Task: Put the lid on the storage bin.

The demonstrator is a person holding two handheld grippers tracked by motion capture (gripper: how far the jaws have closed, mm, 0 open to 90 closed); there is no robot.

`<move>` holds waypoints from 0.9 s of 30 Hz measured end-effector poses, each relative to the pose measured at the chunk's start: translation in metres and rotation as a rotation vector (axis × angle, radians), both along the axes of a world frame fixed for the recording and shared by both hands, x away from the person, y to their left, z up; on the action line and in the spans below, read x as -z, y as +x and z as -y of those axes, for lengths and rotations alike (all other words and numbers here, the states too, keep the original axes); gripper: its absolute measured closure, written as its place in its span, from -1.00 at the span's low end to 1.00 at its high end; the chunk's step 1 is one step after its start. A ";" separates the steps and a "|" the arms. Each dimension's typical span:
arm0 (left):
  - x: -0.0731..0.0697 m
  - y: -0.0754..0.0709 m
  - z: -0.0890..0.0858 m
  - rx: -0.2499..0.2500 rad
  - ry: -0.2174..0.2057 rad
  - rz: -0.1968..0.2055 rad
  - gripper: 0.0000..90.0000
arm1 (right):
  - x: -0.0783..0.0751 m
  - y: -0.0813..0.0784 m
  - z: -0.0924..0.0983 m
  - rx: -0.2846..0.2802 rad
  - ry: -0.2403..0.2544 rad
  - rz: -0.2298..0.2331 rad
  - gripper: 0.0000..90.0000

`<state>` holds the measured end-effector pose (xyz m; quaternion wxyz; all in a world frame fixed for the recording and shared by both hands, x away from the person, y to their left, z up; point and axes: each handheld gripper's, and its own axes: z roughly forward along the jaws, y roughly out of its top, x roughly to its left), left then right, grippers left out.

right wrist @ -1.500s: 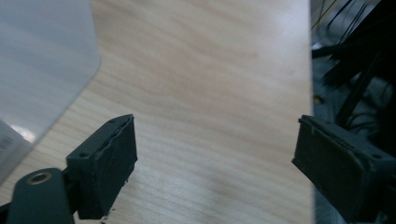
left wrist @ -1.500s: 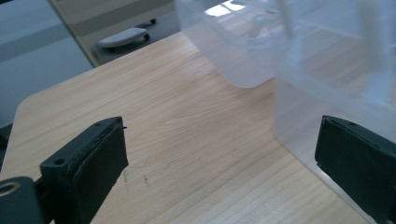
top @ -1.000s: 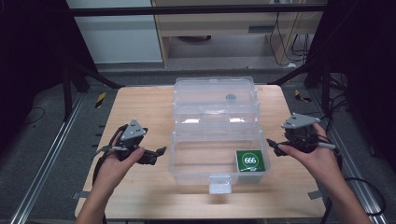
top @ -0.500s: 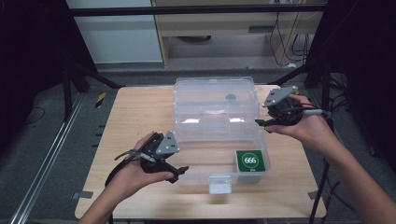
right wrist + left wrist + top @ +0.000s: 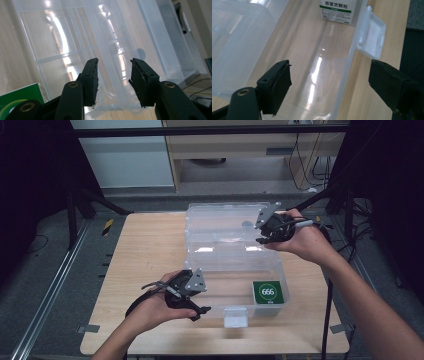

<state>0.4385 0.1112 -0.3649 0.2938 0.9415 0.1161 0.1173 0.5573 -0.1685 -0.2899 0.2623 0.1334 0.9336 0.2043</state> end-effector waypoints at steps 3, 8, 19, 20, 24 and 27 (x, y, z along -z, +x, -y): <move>0.004 0.001 0.001 0.008 0.003 -0.014 -0.68 | 0.006 0.008 -0.004 -0.024 -0.023 -0.025 0.25; 0.012 0.001 0.003 0.025 0.035 -0.021 -0.67 | 0.010 0.017 -0.005 -0.042 -0.048 -0.055 0.31; 0.022 0.006 0.004 0.013 0.027 -0.048 -0.31 | 0.016 0.025 -0.013 -0.100 -0.141 -0.091 0.66; 0.023 0.007 0.004 0.016 0.034 -0.053 -0.28 | 0.017 0.025 -0.014 -0.100 -0.148 -0.085 0.68; 0.024 0.006 0.004 0.028 0.049 -0.067 -0.10 | 0.017 0.025 -0.015 -0.113 -0.168 -0.082 0.73; 0.026 0.004 0.006 0.044 0.056 -0.065 -0.03 | 0.018 0.024 -0.015 -0.105 -0.168 -0.082 0.74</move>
